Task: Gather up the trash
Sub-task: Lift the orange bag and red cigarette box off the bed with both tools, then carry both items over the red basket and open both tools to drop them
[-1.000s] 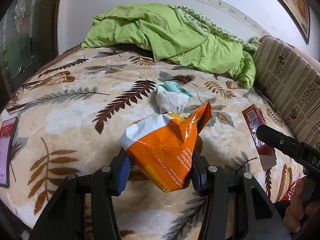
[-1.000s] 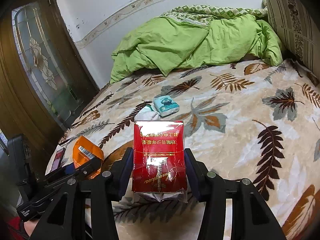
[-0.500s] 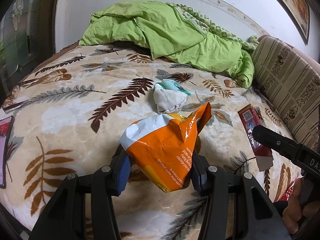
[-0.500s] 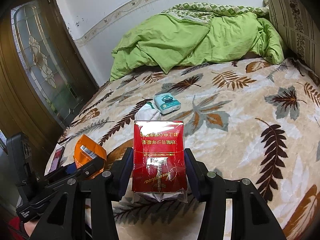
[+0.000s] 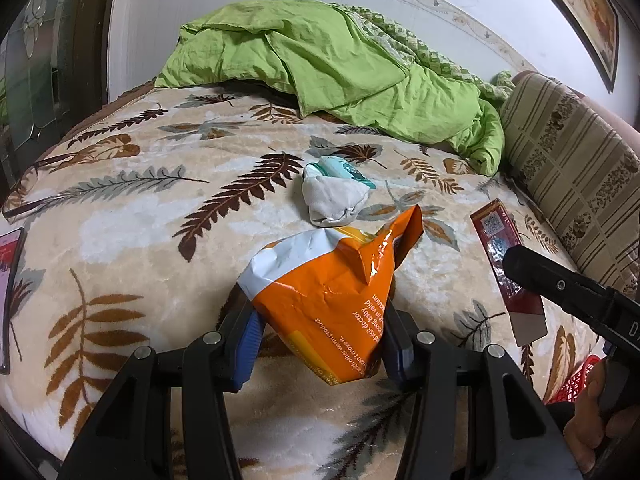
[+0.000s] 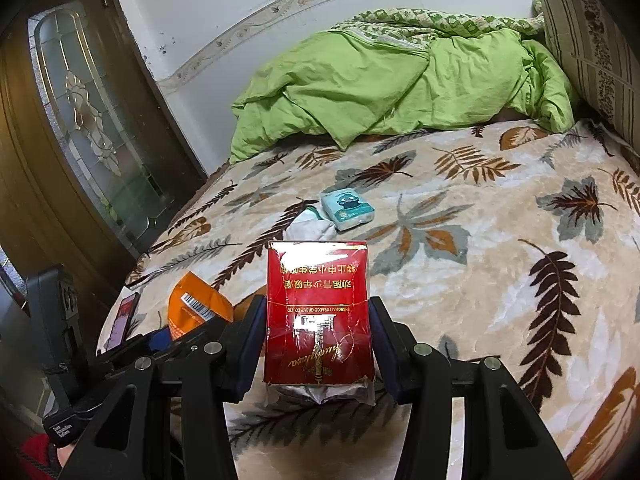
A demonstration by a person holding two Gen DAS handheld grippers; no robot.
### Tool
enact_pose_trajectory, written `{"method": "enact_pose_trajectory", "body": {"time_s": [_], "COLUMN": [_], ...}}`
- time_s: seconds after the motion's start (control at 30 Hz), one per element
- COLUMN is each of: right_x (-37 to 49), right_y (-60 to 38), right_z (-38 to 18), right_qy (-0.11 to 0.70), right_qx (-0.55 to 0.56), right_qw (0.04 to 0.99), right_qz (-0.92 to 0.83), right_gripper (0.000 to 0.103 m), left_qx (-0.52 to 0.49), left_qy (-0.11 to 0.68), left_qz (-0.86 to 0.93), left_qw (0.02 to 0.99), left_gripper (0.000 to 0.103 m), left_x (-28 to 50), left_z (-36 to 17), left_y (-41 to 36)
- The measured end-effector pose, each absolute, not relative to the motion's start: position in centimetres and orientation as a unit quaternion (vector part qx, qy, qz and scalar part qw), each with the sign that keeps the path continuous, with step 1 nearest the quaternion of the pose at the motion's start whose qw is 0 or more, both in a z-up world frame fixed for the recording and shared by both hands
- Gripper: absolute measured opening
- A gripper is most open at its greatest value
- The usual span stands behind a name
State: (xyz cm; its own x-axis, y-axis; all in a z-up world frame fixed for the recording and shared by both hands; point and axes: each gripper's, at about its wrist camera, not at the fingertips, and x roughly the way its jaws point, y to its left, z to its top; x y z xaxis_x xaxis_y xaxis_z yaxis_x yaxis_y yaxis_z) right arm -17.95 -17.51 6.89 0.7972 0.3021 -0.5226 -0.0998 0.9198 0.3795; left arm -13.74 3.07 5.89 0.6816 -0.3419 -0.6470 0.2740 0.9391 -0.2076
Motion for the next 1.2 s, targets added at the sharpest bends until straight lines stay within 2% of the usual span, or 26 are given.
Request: {"method": "enact_pose_trajectory", "body": {"time_s": [0.87, 1.2], "right_x": [-19.1, -25.5], "right_y": [-17.7, -23.4], "right_z": [8.0, 9.0], "right_qy": [0.292, 0.29], "right_qx": [0.178, 0.255], "right_qw": [0.934, 0.919], "right_qz": [0.108, 0.081], "right_gripper": [0.053, 0.053], "left_qx": [-0.054, -0.027], "left_qy": [0.361, 0.354], "left_qz": [-0.189, -0.272], "left_qw": [0.912, 0.894], "left_gripper": [0.05, 0.05], "left_x": [-15.1, -18.4], "left_z": [6.8, 9.2], "left_y": [3.0, -1.8]}}
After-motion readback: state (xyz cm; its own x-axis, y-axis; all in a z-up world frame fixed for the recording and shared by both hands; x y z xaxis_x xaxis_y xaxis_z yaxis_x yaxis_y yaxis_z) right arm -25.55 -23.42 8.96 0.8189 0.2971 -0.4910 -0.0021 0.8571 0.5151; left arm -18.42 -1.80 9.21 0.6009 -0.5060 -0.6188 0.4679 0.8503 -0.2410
